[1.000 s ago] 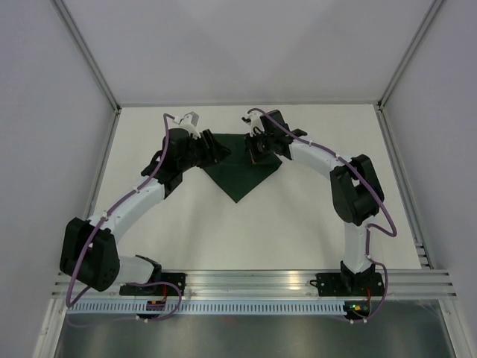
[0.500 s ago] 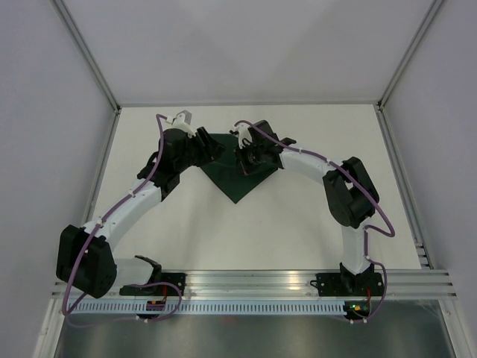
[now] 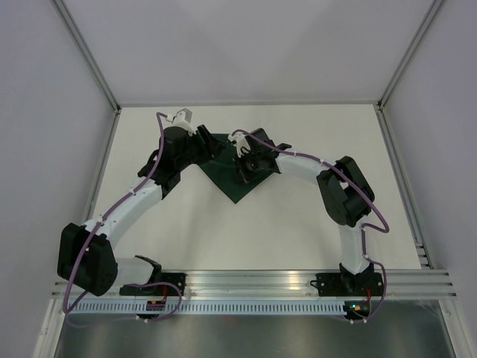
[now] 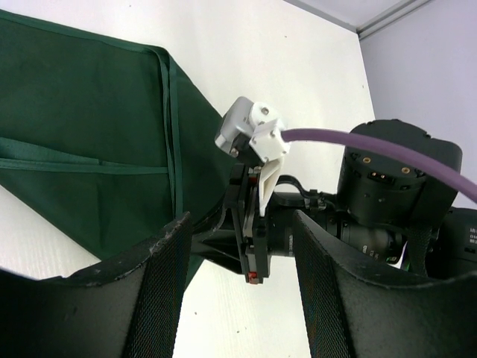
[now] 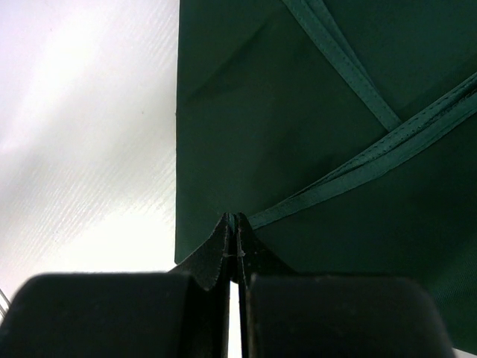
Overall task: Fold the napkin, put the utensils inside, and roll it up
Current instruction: Fold the napkin at the center of the board.
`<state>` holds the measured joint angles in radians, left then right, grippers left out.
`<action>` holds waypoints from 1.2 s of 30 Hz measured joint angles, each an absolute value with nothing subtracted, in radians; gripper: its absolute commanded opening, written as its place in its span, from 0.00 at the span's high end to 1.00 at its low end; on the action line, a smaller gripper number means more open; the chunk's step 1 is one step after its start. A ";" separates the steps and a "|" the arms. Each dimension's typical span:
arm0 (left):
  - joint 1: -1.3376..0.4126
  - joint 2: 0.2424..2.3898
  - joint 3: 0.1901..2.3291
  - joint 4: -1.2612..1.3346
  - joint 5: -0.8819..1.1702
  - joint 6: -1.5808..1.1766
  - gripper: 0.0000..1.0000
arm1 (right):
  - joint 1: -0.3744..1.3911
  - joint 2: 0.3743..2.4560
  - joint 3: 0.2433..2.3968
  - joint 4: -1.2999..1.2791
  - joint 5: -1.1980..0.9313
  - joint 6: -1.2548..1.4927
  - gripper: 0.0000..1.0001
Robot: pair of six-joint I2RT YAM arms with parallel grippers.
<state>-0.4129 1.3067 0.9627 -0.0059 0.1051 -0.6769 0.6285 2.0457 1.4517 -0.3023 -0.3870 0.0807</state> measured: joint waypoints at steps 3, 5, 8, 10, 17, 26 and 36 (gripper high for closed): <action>-0.413 1.316 0.970 -0.005 0.105 -0.677 0.38 | 0.635 2.046 1.445 -0.305 -0.384 0.072 1.00; -0.413 1.318 0.971 -0.006 0.105 -0.677 0.38 | 0.638 2.046 1.443 -0.308 -0.383 0.067 1.00; -0.413 1.321 0.973 -0.005 0.105 -0.677 0.38 | 0.640 2.046 1.442 -0.308 -0.384 0.058 1.00; -0.413 1.325 0.973 -0.005 0.105 -0.677 0.38 | 0.643 2.046 1.442 -0.308 -0.383 0.054 1.00; -0.413 1.337 0.975 -0.005 0.106 -0.678 0.38 | 0.644 2.046 1.438 -0.312 -0.384 0.046 0.96; -0.413 1.384 0.998 -0.002 0.106 -0.679 0.38 | 0.647 2.046 1.431 -0.323 -0.393 0.029 0.86; -0.413 1.464 1.045 -0.003 0.107 -0.678 0.37 | 0.640 2.045 1.428 -0.343 -0.414 0.041 0.70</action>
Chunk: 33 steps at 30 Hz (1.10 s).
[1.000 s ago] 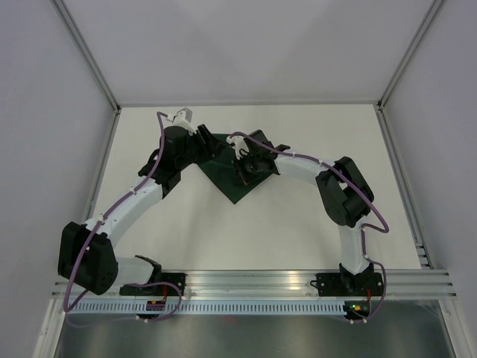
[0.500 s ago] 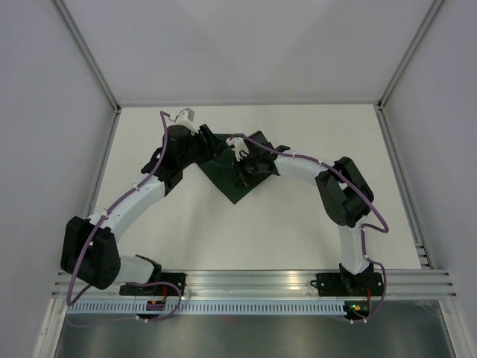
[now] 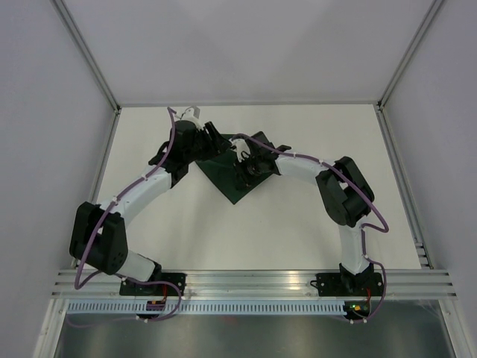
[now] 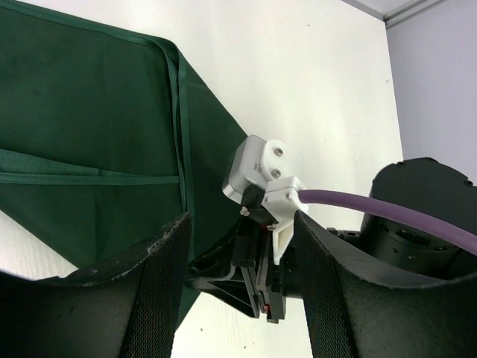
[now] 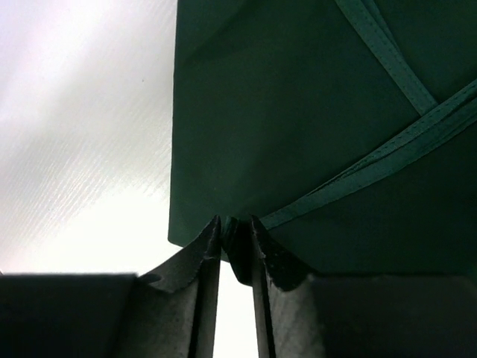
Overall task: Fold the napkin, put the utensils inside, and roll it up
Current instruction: Fold the napkin at the center of the board.
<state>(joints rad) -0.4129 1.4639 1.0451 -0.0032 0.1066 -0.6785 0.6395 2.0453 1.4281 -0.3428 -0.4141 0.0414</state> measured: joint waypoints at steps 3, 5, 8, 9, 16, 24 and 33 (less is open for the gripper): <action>-0.413 1.494 1.064 -0.007 0.107 -0.678 0.37 | 0.630 2.045 1.427 -0.349 -0.418 0.049 0.60; -0.413 1.517 1.082 -0.013 0.107 -0.678 0.37 | 0.624 2.045 1.427 -0.353 -0.420 0.053 0.58; -0.412 1.547 1.102 -0.014 0.107 -0.678 0.37 | 0.613 2.045 1.427 -0.356 -0.423 0.062 0.58; -0.412 1.557 1.108 -0.015 0.107 -0.678 0.37 | 0.611 2.045 1.427 -0.357 -0.427 0.067 0.58; -0.405 1.598 1.119 -0.015 0.115 -0.678 0.36 | 0.604 2.041 1.427 -0.376 -0.443 0.096 0.50; -0.406 1.602 1.119 0.018 0.169 -0.685 0.34 | 0.597 1.990 1.393 -0.383 -0.443 0.121 0.47; -0.406 1.587 1.092 0.097 0.214 -0.690 0.35 | 0.582 1.941 1.393 -0.428 -0.444 0.120 0.48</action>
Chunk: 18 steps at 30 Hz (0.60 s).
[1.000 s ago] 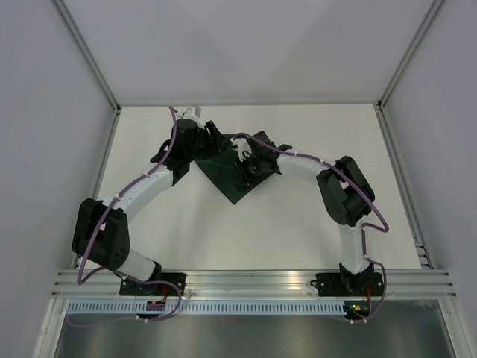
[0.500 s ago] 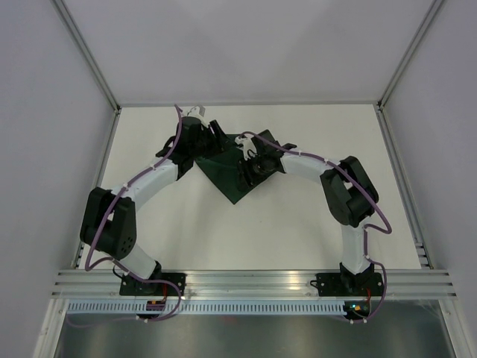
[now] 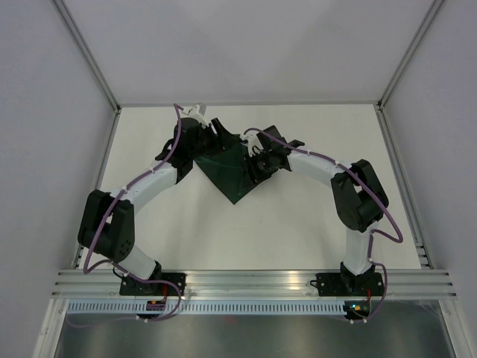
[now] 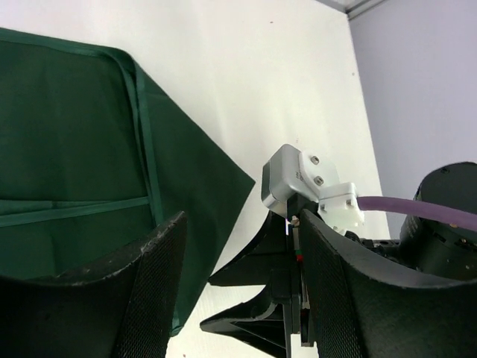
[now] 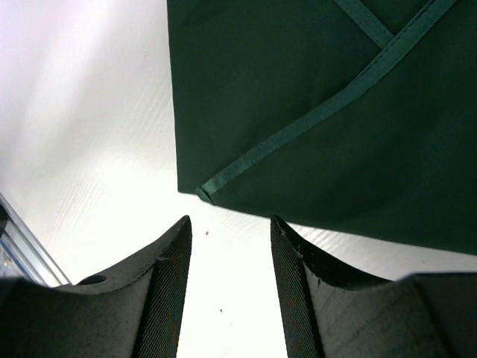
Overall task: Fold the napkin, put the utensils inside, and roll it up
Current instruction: Fold the napkin at the center of the board.
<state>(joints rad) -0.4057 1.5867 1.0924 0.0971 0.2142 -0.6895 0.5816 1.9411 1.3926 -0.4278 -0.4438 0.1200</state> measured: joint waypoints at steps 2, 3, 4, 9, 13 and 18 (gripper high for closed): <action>-0.408 1.573 1.061 0.139 0.223 -0.693 0.35 | 0.575 1.930 1.393 -0.442 -0.453 0.108 0.48; -0.411 1.566 1.045 0.160 0.230 -0.695 0.36 | 0.571 1.927 1.393 -0.444 -0.464 0.101 0.48; -0.414 1.562 1.030 0.175 0.240 -0.695 0.37 | 0.562 1.925 1.393 -0.448 -0.478 0.095 0.48; -0.447 1.584 0.895 0.086 0.235 -0.690 0.39 | 0.488 1.855 1.441 -0.407 -0.550 0.075 0.49; -0.480 1.595 0.792 0.010 0.228 -0.690 0.39 | 0.387 1.799 1.502 -0.371 -0.574 0.079 0.50; -0.500 1.594 0.754 0.005 0.229 -0.690 0.39 | 0.307 1.789 1.511 -0.364 -0.579 0.083 0.50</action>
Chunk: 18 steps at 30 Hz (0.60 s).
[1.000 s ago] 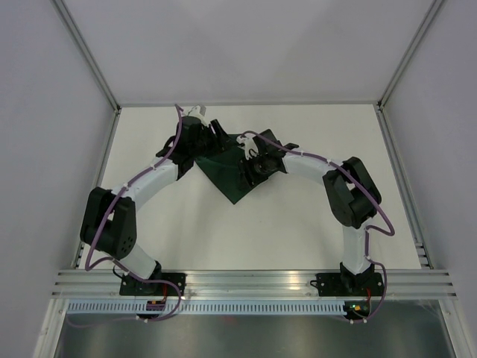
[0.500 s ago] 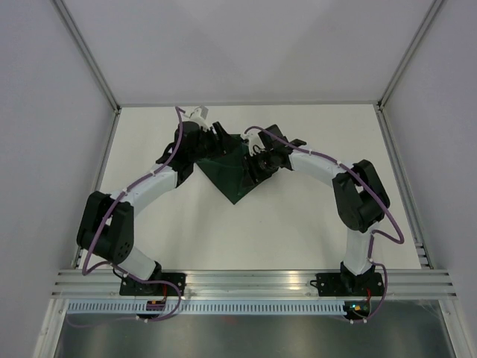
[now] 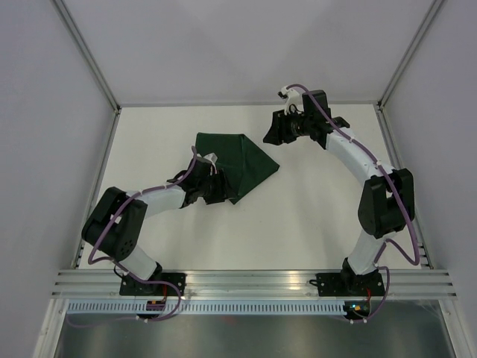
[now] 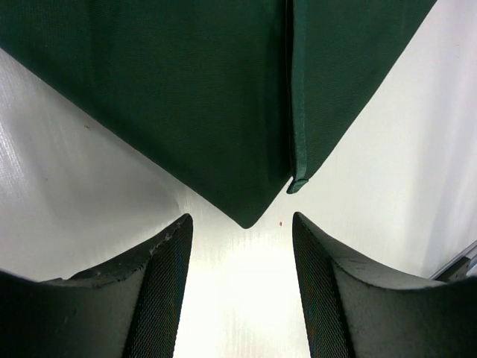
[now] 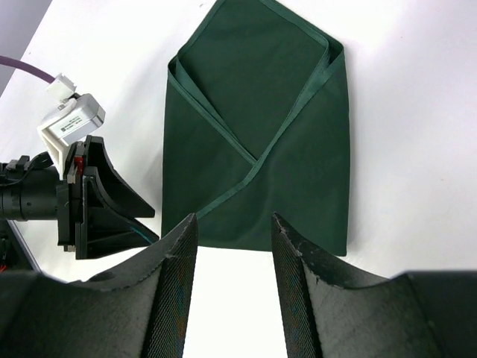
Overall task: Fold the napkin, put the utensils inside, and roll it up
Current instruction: Fold the napkin at the center of the board.
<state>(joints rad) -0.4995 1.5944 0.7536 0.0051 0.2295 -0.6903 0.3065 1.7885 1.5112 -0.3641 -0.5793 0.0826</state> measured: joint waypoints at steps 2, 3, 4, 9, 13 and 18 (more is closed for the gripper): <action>-0.502 1.594 0.752 0.015 0.231 -0.690 0.39 | 0.302 1.789 1.511 -0.368 -0.580 0.083 0.50; -0.502 1.594 0.752 0.019 0.232 -0.690 0.39 | 0.302 1.789 1.511 -0.367 -0.580 0.083 0.50; -0.502 1.594 0.752 0.023 0.236 -0.690 0.39 | 0.303 1.789 1.511 -0.367 -0.580 0.083 0.50; -0.503 1.594 0.754 0.033 0.248 -0.690 0.39 | 0.301 1.790 1.510 -0.367 -0.585 0.083 0.50; -0.506 1.597 0.766 0.033 0.258 -0.691 0.39 | 0.291 1.801 1.510 -0.367 -0.589 0.085 0.51; -0.508 1.627 0.801 0.062 0.279 -0.691 0.39 | 0.284 1.817 1.510 -0.367 -0.591 0.091 0.52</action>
